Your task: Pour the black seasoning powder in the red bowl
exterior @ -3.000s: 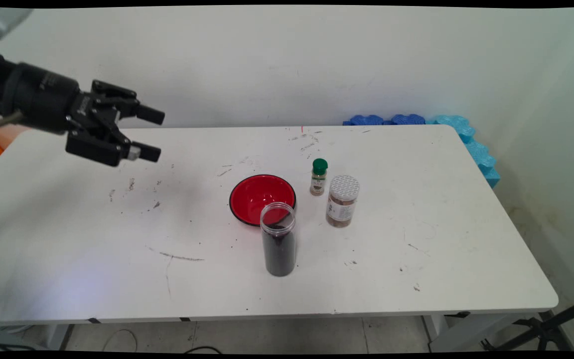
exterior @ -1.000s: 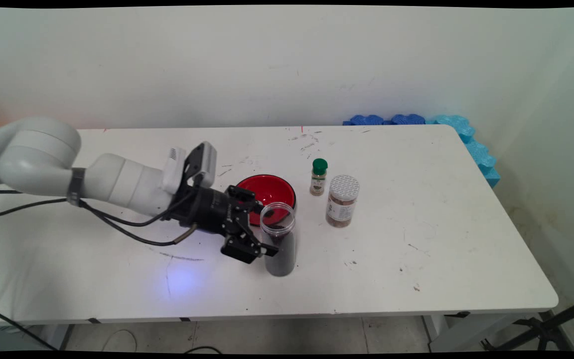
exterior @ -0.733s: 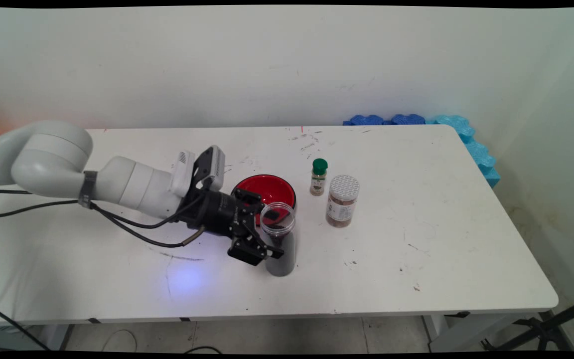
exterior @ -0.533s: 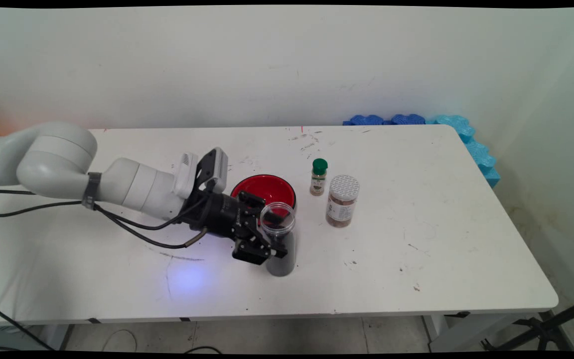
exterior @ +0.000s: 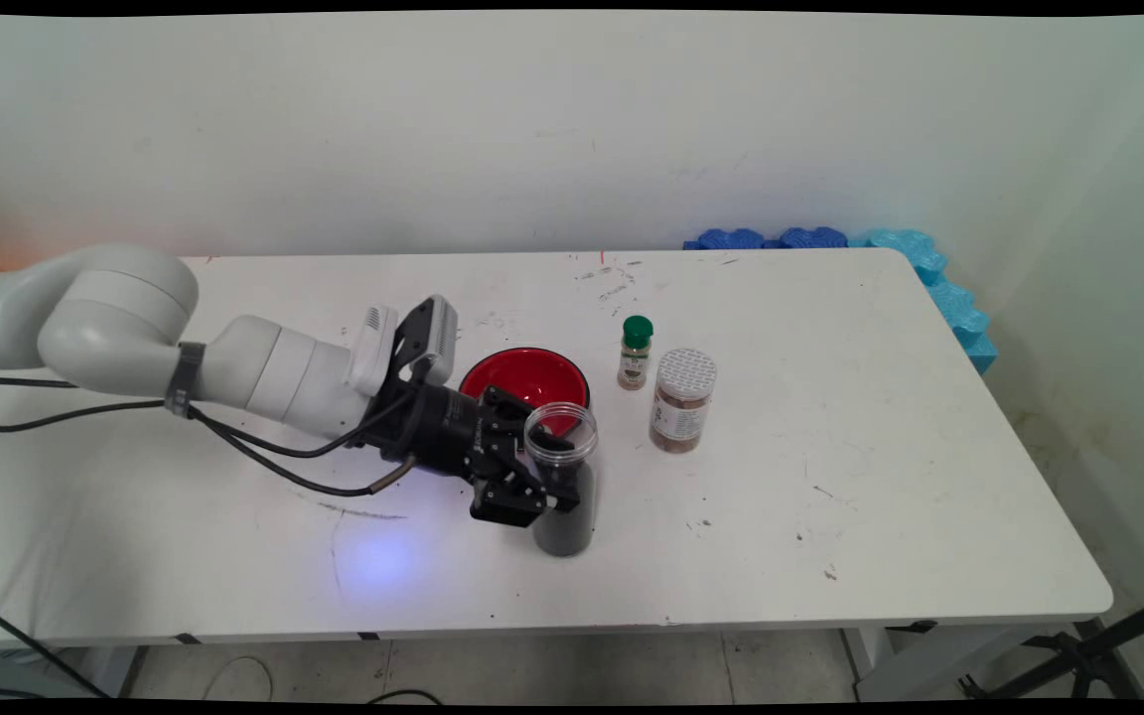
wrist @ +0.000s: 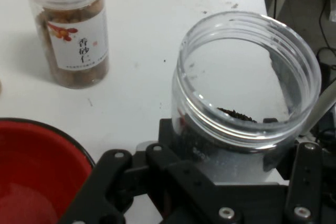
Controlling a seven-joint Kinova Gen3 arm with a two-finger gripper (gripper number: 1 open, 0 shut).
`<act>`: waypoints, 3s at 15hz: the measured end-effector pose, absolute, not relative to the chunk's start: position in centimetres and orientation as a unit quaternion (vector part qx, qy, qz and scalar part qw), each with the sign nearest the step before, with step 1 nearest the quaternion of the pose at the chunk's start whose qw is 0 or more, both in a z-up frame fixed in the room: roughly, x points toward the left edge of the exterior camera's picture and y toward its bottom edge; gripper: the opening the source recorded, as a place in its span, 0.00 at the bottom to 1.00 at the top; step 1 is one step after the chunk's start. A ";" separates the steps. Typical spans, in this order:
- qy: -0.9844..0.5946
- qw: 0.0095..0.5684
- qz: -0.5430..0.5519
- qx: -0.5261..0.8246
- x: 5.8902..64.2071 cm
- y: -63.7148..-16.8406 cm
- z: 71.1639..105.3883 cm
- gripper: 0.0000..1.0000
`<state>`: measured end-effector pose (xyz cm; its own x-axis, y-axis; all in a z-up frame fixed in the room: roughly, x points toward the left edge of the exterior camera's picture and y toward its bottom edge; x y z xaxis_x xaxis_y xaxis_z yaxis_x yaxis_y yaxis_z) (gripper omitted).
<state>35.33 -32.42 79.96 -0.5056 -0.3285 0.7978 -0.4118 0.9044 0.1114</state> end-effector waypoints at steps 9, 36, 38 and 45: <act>-0.870 0.449 0.037 0.198 37.1 -32.0 83.6 0.00; -0.833 0.391 -0.088 0.380 39.4 -36.3 91.2 0.00; -0.820 0.388 -0.103 0.409 39.5 -36.7 90.8 0.00; -0.746 0.381 -0.154 0.525 40.2 -38.3 89.2 0.00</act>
<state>40.25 -38.30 89.22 -0.1591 -0.9001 0.4057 -0.6657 0.4012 0.6291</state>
